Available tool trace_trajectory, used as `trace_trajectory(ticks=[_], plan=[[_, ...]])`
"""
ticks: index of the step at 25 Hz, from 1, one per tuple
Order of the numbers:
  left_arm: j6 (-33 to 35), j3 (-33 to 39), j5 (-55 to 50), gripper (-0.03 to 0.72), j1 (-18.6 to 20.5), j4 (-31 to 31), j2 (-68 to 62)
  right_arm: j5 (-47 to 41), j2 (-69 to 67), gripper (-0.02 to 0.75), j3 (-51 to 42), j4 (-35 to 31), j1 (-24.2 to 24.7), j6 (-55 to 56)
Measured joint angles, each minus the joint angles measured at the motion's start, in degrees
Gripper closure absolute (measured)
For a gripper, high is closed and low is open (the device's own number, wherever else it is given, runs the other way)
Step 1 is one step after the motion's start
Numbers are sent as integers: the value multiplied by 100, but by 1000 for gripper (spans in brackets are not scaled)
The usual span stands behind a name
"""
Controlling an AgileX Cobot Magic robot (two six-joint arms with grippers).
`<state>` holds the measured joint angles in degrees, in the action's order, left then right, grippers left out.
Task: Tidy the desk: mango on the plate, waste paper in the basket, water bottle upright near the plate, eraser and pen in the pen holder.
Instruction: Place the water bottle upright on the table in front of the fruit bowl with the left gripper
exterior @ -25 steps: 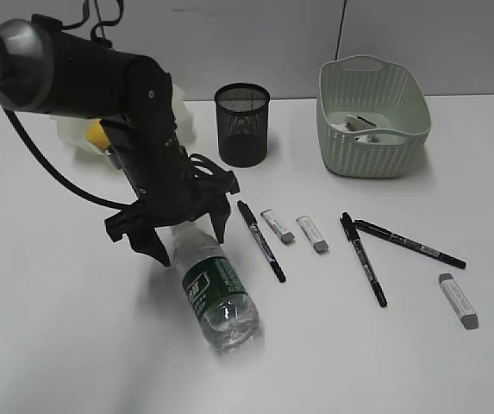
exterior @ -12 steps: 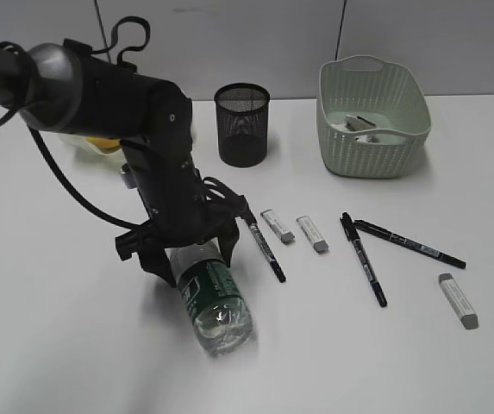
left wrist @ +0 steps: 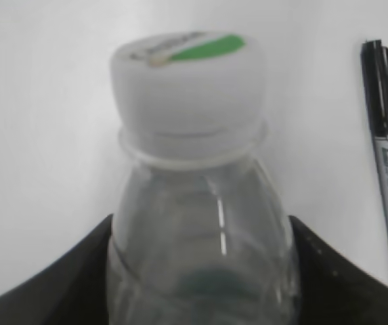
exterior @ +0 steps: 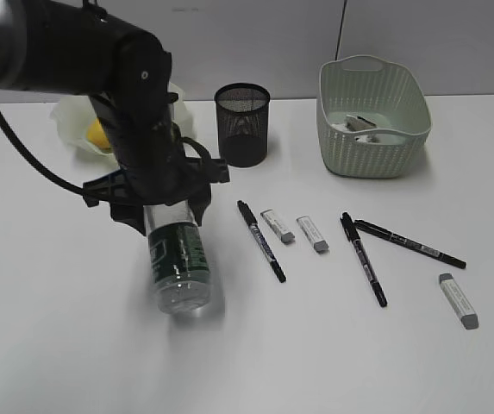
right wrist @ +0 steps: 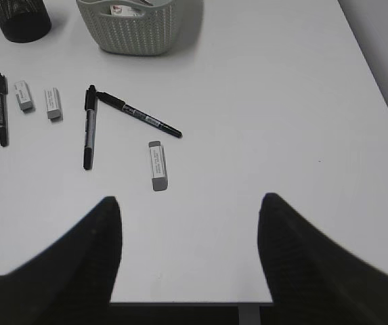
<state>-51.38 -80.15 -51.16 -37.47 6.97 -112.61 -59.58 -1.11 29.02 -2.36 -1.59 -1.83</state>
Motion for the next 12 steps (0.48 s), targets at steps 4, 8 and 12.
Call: trace_trajectory(ticks=[4, 8, 12], plan=[[0, 0, -400, 188, 0, 696, 274, 0, 0, 239, 0, 0, 0, 0], [179, 0, -439, 188, 14, 1307, 567, 0, 0, 239, 0, 0, 0, 0], [1125, 0, -179, 188, 154, 1376, 896, 0, 0, 241, 0, 0, 0, 0]])
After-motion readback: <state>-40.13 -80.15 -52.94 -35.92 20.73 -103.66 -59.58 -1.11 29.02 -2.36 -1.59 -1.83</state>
